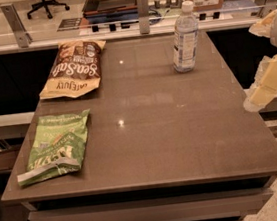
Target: Knock blue plastic bottle over
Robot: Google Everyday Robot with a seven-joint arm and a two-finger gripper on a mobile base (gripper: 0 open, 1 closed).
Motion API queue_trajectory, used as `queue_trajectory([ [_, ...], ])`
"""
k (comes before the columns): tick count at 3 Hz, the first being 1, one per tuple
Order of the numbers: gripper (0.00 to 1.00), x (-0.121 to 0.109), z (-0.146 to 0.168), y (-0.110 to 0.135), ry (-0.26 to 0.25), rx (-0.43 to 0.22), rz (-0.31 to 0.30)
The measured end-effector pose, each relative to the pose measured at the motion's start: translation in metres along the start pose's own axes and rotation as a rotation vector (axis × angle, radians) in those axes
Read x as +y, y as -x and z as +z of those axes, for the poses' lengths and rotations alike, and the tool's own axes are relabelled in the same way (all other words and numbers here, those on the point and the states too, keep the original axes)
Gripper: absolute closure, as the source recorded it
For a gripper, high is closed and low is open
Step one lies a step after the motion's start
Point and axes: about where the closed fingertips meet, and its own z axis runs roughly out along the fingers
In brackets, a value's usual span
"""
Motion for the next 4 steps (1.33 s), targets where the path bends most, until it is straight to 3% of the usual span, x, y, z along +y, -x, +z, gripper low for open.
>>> queue_trajectory([
  [2, 0.0, -0.04, 0.014, -0.016, -0.112, -0.152, 0.13],
  [4, 0.0, -0.087, 0.043, -0.016, -0.233, -0.413, 0.274],
])
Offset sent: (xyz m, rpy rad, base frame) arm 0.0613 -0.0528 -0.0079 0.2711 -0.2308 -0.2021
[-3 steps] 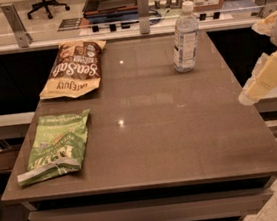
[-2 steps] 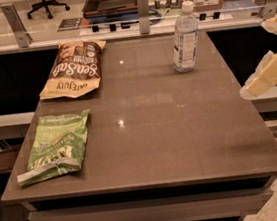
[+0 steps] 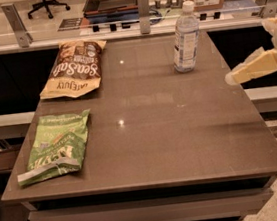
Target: Knock blue plastic bottle over
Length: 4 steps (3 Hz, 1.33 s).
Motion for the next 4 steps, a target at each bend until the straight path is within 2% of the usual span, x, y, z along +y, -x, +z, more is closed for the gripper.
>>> queue_trajectory([
  [1, 0.0, -0.015, 0.021, 0.012, -0.022, -0.137, 0.041],
  [2, 0.0, -0.021, 0.045, 0.032, 0.014, -0.266, 0.07],
  [4, 0.0, -0.026, 0.085, 0.062, 0.101, -0.398, 0.083],
])
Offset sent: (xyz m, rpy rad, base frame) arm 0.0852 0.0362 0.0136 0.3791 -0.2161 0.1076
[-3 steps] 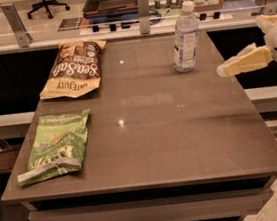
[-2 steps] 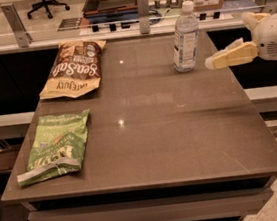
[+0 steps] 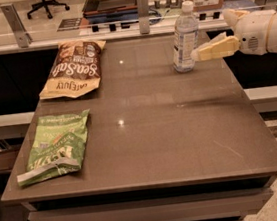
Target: Knock blue plastic bottle over
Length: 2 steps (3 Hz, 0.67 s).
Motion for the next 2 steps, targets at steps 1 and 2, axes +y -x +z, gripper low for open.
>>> queue_trajectory([
  [1, 0.0, -0.003, 0.021, -0.005, 0.038, -0.029, 0.02],
  [2, 0.0, -0.006, 0.037, -0.012, 0.057, -0.038, 0.044],
])
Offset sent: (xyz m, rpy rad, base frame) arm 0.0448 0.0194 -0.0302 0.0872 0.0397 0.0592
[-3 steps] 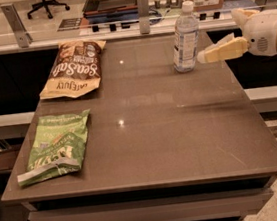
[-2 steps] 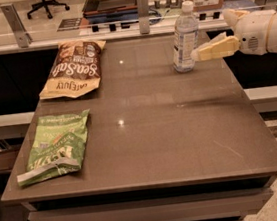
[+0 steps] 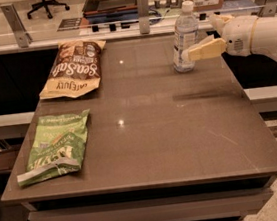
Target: Knock blue plastic bottle over
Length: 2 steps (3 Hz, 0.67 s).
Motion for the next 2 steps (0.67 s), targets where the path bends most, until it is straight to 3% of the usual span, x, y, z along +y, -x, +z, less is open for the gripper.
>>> queue_trajectory([
  [2, 0.0, -0.002, 0.023, -0.006, 0.034, -0.017, 0.019],
])
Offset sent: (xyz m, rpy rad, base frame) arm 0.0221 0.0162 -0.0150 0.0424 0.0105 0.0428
